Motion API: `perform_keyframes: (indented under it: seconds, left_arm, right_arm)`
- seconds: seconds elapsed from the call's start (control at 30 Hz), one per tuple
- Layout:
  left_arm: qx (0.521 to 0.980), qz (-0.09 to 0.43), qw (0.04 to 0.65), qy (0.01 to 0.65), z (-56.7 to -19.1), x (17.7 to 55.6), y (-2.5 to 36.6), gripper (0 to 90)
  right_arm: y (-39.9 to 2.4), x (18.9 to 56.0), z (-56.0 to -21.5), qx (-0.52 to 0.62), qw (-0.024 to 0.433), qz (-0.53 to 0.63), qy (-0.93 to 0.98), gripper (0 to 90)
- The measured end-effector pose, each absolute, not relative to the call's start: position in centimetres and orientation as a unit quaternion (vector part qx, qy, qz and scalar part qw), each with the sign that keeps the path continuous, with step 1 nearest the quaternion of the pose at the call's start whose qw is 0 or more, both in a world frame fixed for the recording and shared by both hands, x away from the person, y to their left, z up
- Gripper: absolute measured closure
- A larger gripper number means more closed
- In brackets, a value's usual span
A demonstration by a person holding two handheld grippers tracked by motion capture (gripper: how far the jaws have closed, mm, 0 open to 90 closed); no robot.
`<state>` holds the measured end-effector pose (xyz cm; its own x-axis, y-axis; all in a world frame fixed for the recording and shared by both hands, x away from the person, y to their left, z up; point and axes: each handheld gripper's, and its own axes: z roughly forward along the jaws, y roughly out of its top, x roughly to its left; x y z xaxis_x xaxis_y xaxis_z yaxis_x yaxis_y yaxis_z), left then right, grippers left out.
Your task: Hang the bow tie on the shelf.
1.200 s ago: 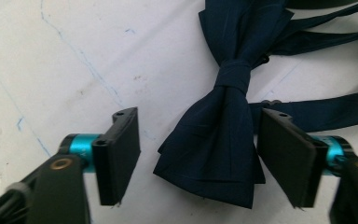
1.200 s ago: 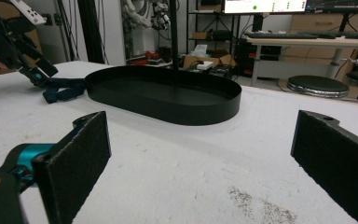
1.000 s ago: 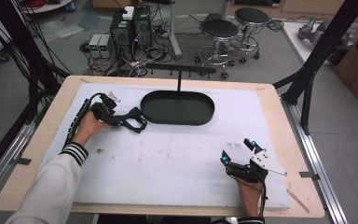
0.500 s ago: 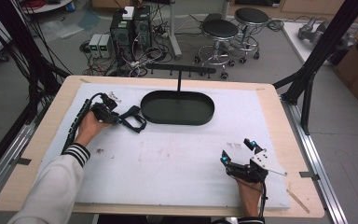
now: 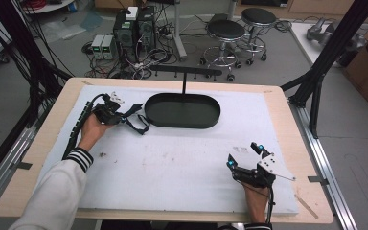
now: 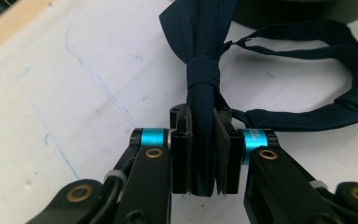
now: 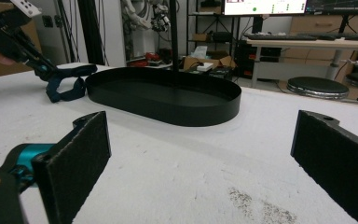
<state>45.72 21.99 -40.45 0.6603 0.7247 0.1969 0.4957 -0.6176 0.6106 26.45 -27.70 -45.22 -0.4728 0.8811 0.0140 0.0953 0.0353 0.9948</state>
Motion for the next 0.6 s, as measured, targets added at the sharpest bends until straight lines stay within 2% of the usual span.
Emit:
perform_keyframes:
  seconds: [0.23, 0.6]
  left_arm:
    - [0.858, 0.22, 0.305, 0.35, -39.1, 45.2, 22.5, 79.9]
    - [0.826, 0.25, 0.381, 0.333, -36.8, 44.1, 23.1, 80.0]
  right_arm:
    - [-27.7, 26.4, -45.2, 0.386, 0.339, 0.578, 0.634, 3.6]
    - [-27.7, 26.4, -45.2, 0.385, 0.341, 0.577, 0.635, 3.7]
